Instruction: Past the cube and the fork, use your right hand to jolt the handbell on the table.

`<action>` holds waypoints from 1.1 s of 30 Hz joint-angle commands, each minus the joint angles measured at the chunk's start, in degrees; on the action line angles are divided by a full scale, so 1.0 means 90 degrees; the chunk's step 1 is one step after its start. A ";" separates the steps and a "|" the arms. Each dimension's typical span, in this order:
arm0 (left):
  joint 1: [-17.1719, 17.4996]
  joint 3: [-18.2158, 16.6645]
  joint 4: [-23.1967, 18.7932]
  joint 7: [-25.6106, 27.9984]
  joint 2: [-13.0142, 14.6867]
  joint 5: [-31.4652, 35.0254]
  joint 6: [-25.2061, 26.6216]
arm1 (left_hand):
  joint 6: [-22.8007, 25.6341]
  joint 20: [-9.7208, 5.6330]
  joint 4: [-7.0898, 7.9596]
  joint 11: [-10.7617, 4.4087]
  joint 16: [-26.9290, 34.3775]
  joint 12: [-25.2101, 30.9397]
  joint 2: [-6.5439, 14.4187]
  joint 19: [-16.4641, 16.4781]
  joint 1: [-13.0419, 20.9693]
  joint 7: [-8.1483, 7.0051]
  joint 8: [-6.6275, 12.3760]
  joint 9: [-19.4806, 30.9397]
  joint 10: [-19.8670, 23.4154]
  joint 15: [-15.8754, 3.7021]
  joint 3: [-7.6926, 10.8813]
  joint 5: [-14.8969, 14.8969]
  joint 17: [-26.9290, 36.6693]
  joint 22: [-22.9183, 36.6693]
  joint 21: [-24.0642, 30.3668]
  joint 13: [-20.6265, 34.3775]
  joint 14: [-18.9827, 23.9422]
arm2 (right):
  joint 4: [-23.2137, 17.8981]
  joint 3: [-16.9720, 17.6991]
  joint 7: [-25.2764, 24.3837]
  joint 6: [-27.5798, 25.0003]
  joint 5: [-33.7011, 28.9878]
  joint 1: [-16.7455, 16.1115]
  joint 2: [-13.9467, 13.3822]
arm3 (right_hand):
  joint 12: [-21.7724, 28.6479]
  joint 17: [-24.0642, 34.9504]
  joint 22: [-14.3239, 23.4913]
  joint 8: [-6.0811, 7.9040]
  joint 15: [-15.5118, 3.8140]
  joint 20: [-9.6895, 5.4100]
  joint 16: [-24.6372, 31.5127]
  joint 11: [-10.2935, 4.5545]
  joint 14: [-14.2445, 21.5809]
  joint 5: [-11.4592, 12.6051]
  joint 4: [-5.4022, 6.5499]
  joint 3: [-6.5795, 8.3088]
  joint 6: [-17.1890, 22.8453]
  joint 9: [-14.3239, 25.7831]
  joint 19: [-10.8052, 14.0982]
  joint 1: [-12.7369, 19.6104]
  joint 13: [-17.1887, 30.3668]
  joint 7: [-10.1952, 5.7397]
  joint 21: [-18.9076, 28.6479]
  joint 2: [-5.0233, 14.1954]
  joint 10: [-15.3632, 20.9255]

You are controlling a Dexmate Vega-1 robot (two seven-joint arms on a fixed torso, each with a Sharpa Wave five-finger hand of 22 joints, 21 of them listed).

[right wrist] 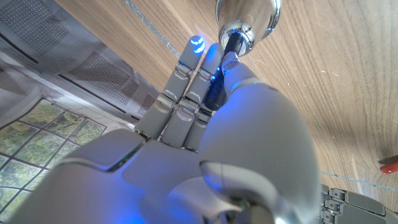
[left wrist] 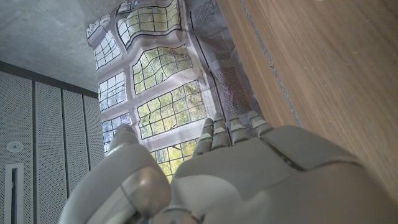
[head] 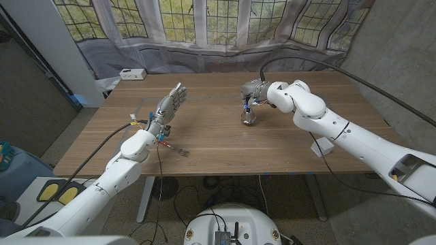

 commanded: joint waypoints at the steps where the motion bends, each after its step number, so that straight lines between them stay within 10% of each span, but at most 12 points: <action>1: -0.0045 0.0005 0.0042 -0.0011 -0.0010 -0.0016 0.0051 | 0.0056 0.0039 0.0015 -0.0016 0.0004 0.0024 0.0093 -0.0017 -0.0006 0.0005 0.0051 0.0020 0.0075 0.0017 0.0057 -0.0021 0.0011 0.0023 -0.0010 0.0025 0.0006 | 0.0167 -0.0045 -0.0257 -0.0031 0.0092 -0.0030 0.0003 | 0.0035 0.0023 0.0021 -0.0019 -0.0019 -0.0103 -0.0009 0.0214 0.0008 0.0025 -0.0012 0.0043 0.0034 0.0010 -0.0013 0.0007 0.0188 -0.0005 0.0026 0.0047 0.0303; 33: -0.0140 0.0080 0.0127 -0.0047 -0.0068 0.0030 0.0037 | 0.0066 0.0050 0.0019 -0.0023 -0.0001 0.0016 0.0169 -0.0031 0.0020 0.0004 0.0038 0.0020 0.0063 0.0007 0.0125 -0.0036 0.0010 0.0024 -0.0011 0.0025 -0.0001 | 0.0126 -0.0092 -0.0502 -0.0108 0.0100 -0.0159 -0.0127 | 0.0018 0.0036 0.0017 -0.0028 -0.0006 -0.0099 -0.0018 0.0201 -0.0002 0.0021 0.0001 0.0048 0.0016 0.0010 -0.0044 -0.0034 0.0206 0.0000 0.0065 0.0042 0.0294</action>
